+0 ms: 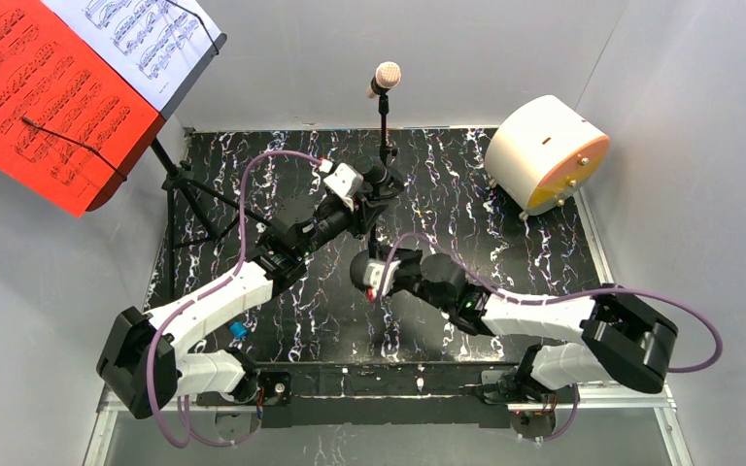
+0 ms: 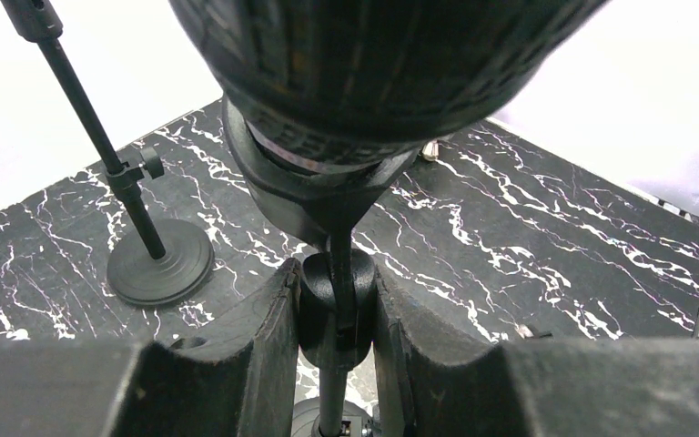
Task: Pack up the instrument practice props
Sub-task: Unscrew the knob on the microphone stand.
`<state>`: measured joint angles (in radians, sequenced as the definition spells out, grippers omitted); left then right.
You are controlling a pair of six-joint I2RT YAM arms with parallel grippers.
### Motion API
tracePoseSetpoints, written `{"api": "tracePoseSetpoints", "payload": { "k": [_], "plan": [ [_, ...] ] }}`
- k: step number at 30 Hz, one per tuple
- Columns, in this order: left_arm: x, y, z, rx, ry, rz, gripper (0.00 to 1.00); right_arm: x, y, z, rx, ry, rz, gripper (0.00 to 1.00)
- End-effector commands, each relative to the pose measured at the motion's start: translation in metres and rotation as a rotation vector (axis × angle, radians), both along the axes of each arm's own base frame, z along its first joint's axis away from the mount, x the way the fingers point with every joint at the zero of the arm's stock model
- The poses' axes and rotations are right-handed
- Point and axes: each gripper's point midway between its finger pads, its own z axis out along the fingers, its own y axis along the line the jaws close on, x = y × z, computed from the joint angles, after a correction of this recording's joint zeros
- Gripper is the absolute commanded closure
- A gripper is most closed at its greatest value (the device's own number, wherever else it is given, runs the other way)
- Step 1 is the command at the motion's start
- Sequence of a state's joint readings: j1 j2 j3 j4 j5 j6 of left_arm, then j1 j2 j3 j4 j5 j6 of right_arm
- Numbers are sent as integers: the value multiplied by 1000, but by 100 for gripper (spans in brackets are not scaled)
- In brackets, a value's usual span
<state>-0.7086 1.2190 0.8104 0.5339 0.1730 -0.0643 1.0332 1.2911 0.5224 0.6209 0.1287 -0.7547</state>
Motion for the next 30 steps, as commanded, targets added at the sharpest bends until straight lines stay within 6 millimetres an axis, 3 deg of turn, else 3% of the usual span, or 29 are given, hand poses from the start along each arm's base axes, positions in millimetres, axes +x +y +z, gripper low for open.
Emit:
{"api": "tracePoseSetpoints", "payload": {
  "k": [1, 4, 9, 13, 16, 25, 30],
  "plan": [
    [-4, 1, 11, -37, -5, -10, 100, 1, 0, 1, -315, -447, 22, 98],
    [-3, 1, 9, -36, -1, -7, 100, 4, -1, 2, -437, -637, 21, 98],
    [-3, 0, 7, -35, 6, -8, 100, 7, 5, 0, -509, -688, 26, 95],
    [-1, 1, 6, -34, 5, -4, 100, 6, 7, 17, -348, -628, -31, 71],
    [-1, 1, 6, -33, 5, -1, 100, 5, 9, 21, -225, -464, -65, 56],
    [-2, 3, 9, -37, -6, -3, 100, -16, 14, 36, 282, 216, -130, 33],
    [-2, 2, 8, -36, -3, -6, 100, -16, 6, 43, 569, 504, -208, 29]
  ]
}}
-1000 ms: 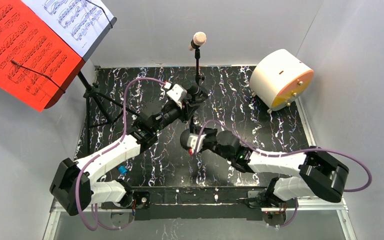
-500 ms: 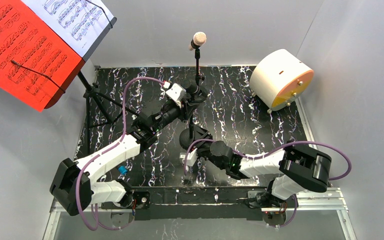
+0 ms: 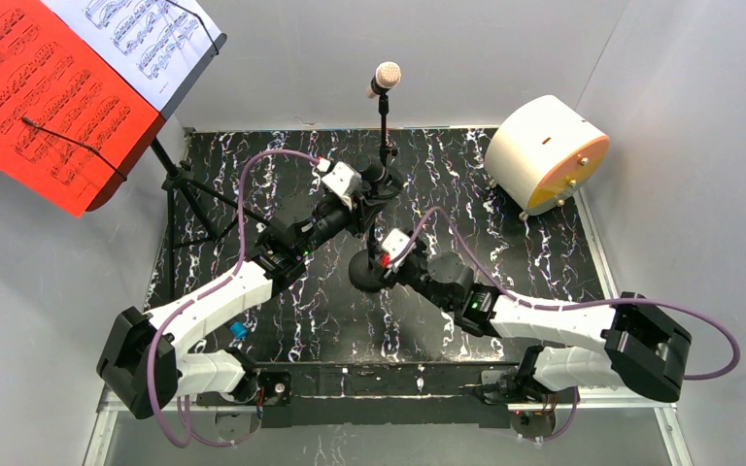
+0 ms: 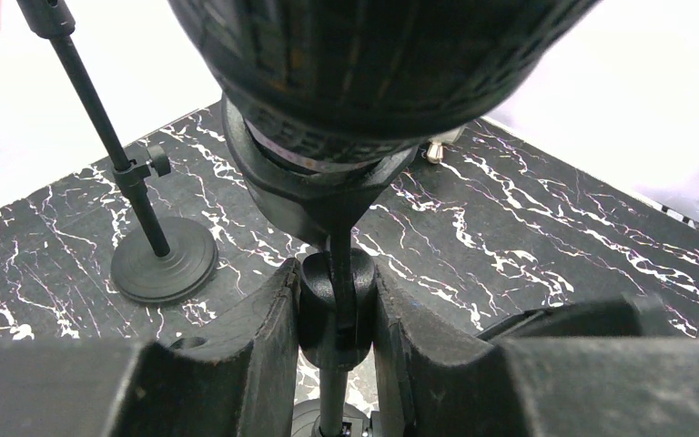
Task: Pack up the instrument practice props
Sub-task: Unscrew the knob on the microphone stand.
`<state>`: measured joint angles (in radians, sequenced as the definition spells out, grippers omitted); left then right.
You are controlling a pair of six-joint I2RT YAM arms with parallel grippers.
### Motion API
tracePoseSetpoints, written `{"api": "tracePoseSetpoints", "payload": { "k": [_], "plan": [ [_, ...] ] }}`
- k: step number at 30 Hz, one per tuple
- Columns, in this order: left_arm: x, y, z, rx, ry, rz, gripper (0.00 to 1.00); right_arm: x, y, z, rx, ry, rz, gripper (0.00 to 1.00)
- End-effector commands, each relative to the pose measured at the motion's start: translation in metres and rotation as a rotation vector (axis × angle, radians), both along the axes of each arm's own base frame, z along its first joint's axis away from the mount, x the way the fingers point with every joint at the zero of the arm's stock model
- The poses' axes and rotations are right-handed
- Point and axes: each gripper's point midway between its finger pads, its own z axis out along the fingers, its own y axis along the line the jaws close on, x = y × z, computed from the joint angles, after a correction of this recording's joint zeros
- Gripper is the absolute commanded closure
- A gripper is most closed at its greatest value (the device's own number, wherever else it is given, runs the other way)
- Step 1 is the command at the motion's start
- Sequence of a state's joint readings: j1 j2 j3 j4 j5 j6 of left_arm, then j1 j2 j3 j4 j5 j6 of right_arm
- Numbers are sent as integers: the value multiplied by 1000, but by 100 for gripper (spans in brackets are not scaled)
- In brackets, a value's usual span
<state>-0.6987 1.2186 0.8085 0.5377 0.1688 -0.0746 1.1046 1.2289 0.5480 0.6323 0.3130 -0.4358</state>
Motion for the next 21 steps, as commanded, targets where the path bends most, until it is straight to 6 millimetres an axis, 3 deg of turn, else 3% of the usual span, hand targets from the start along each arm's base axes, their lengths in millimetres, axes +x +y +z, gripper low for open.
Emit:
{"api": "tracePoseSetpoints", "payload": {
  "k": [1, 5, 10, 21],
  "plan": [
    [-6, -1, 8, -28, -9, -21, 100, -8, 4, 13, 390, 360, -38, 29],
    [-7, -1, 9, -31, -13, -23, 100, -7, -3, 18, 621, 522, -65, 29],
    [-7, -1, 10, -34, -17, -23, 100, 9, -21, 14, 832, 663, -149, 31],
    [-8, 0, 12, -38, -21, -24, 100, 24, -16, 0, 894, 778, -122, 35]
  ]
}}
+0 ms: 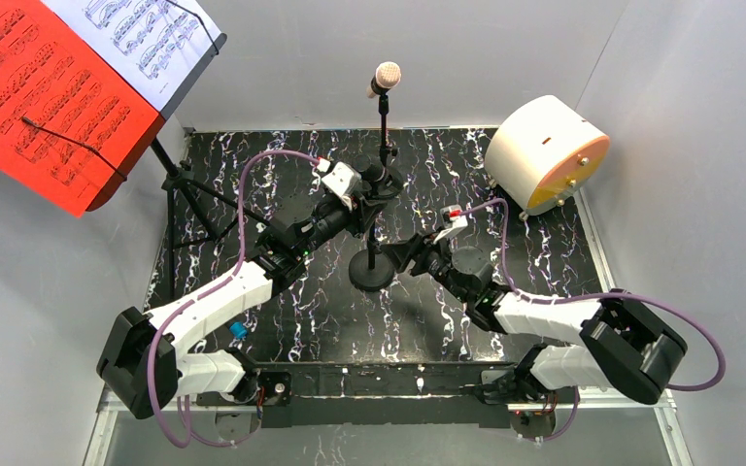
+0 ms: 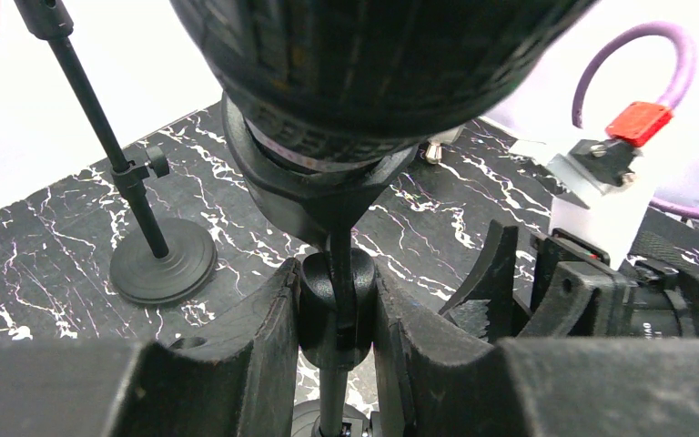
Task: Pack up the instrument practice props
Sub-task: Unscrew the knob on the microphone stand.
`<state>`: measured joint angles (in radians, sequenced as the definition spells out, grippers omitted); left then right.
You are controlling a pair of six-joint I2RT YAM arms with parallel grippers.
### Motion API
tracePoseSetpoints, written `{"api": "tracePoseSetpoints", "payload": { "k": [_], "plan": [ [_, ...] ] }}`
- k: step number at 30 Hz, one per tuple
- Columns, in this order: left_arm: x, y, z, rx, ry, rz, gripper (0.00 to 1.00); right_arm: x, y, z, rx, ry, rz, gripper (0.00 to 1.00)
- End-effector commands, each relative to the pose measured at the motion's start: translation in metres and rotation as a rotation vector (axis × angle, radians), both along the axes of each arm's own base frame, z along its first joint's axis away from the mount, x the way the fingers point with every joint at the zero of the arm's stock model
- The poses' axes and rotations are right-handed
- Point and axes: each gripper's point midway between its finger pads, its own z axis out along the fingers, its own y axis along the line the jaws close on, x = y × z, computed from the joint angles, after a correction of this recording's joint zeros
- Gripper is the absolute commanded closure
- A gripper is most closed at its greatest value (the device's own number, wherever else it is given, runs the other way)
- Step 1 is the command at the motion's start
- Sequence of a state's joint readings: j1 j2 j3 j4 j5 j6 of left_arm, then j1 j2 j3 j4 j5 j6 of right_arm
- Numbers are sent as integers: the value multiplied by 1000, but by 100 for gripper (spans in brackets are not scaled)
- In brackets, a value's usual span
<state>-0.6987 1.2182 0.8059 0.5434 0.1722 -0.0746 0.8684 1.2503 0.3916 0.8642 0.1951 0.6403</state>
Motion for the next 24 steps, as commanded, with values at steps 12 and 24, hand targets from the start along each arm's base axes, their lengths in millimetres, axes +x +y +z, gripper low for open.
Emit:
{"api": "tracePoseSetpoints", "payload": {
  "k": [12, 24],
  "plan": [
    [-6, 1, 13, -35, -23, -15, 100, 1, 31, 11, 136, 6, 200, 51],
    [-7, 1, 13, -39, -20, -19, 100, 6, 36, -13, -212, -147, 298, 90]
  ]
}}
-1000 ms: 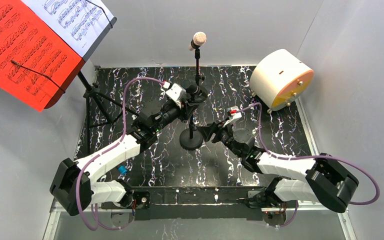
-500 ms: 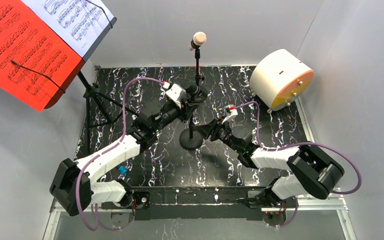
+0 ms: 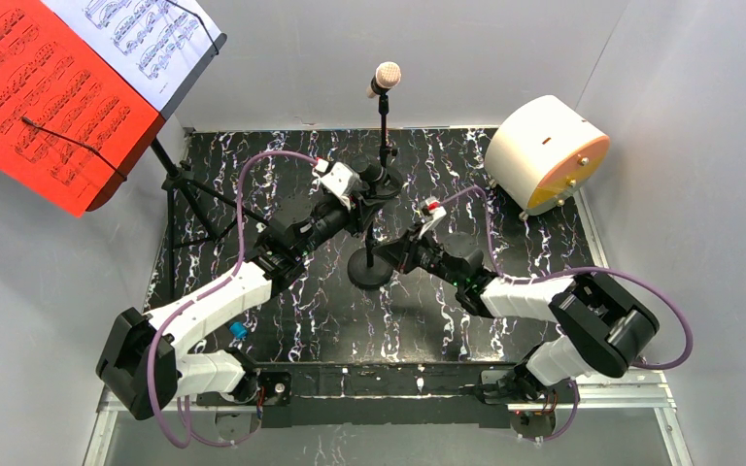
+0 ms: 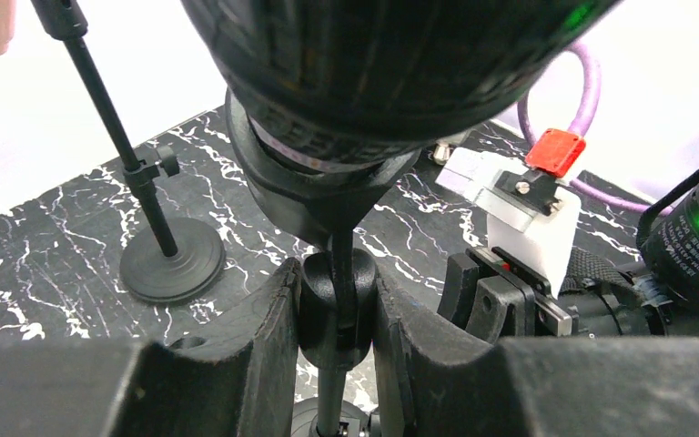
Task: Pack up the instrument practice props
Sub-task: Unscrew the knob on the microphone stand, then close the microphone stand at the center of the board.
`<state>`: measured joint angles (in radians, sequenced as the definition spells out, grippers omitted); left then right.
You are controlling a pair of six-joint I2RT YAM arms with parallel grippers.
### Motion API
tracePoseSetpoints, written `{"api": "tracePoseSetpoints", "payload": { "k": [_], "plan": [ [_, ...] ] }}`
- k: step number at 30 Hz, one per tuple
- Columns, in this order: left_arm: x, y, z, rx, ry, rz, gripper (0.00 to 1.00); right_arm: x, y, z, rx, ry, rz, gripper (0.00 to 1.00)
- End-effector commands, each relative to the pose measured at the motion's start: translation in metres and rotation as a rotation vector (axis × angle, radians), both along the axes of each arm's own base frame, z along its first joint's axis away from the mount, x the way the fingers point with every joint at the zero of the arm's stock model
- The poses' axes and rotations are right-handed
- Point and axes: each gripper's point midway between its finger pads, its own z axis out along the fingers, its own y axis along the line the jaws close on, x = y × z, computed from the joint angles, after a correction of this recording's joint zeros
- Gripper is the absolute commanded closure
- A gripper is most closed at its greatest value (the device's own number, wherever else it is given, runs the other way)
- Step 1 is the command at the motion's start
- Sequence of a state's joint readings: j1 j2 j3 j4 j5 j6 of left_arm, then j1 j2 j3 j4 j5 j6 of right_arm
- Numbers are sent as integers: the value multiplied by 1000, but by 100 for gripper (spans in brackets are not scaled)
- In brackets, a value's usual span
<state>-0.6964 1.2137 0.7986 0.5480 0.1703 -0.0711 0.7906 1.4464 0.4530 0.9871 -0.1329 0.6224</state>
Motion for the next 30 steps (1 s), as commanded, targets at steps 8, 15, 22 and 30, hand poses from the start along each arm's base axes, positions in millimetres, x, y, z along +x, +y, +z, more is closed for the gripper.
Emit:
{"api": "tracePoseSetpoints", "payload": {
  "k": [8, 15, 22, 30],
  "plan": [
    [-8, -2, 15, -43, -15, -28, 100, 25, -16, -18, -738, -659, 94, 99],
    [-7, -2, 13, -43, -11, -26, 100, 31, -28, -20, -1198, -1140, 82, 99],
    [-7, -3, 10, -38, -9, -30, 100, 22, -17, 4, -1328, -1440, -8, 96],
    [-8, -3, 9, -36, -22, -37, 100, 11, -9, 21, -1105, -1293, -97, 53]
  ]
}}
